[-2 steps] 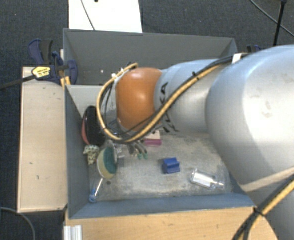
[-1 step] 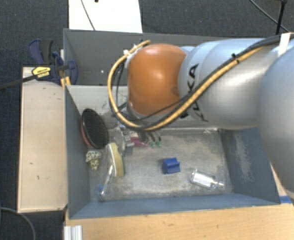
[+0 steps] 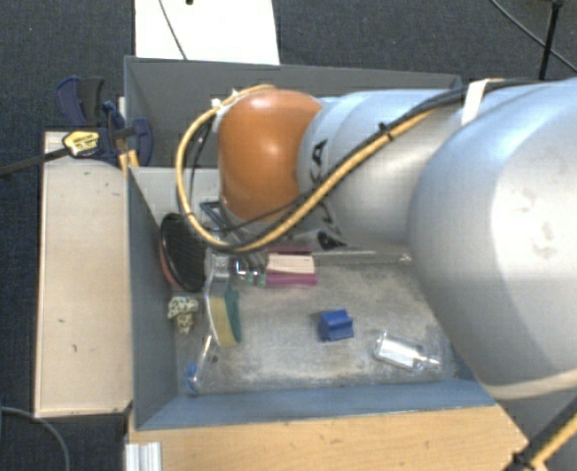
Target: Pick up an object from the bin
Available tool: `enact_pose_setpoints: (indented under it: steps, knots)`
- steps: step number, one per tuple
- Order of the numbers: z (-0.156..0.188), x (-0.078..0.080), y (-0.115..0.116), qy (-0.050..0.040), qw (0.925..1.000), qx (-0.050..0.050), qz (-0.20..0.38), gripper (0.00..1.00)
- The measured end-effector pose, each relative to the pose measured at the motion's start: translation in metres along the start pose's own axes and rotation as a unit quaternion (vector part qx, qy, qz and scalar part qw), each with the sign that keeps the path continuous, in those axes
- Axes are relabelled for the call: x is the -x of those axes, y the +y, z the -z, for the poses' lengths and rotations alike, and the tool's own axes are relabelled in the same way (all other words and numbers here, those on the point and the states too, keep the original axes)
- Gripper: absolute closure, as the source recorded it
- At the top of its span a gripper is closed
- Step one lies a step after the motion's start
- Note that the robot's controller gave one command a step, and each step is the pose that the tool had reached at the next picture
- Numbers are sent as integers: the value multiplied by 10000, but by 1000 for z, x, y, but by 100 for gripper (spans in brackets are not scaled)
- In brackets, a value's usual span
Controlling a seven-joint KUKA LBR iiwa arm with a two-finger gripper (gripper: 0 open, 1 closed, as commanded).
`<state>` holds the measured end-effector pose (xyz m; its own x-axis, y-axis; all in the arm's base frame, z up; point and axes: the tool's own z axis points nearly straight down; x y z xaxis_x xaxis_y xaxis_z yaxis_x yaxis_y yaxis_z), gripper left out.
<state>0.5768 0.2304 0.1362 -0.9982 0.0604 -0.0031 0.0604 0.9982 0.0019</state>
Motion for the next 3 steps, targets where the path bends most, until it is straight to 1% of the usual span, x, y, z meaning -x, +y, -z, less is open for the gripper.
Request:
enact_pose_setpoints:
  steps: [1,2,3]
  knots:
    - [-31,-59,4,-70,9992,42,-383,100]
    - [-14,-76,-11,9,9994,-7,-351,100]
    - [144,-69,-40,-37,9984,14,-562,100]
